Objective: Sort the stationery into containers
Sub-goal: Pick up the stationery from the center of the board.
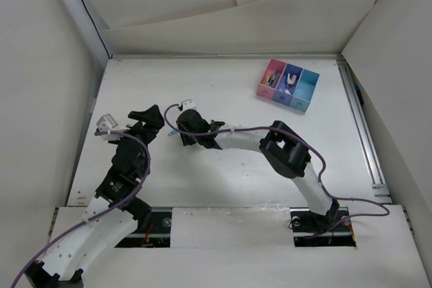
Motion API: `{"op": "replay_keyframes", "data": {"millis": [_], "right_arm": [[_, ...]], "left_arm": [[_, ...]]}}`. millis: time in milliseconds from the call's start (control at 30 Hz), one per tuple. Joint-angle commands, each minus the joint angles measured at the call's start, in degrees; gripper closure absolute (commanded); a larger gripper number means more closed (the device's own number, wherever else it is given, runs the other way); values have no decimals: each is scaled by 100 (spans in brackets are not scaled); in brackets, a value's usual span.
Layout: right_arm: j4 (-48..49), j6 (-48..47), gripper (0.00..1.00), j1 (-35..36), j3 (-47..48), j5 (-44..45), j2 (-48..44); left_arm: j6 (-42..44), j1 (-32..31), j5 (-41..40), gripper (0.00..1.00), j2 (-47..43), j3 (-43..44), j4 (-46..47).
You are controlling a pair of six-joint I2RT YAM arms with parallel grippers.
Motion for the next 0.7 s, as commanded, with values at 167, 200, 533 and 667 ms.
{"op": "replay_keyframes", "data": {"millis": [167,200,533,667], "right_arm": [[4,26,74,53,209,353,-48],[4,27,77,53,156,354,-128],[189,193,79,-622,-924,794,-1999],[189,430,81,-1684,-1495,1065,-2606]], "left_arm": [[-11,23,-71,1,11,-54,83],[-11,23,-71,1,11,-54,83],[42,23,175,1,301,-106,197],[270,23,743,3,556,-106,521]]}}
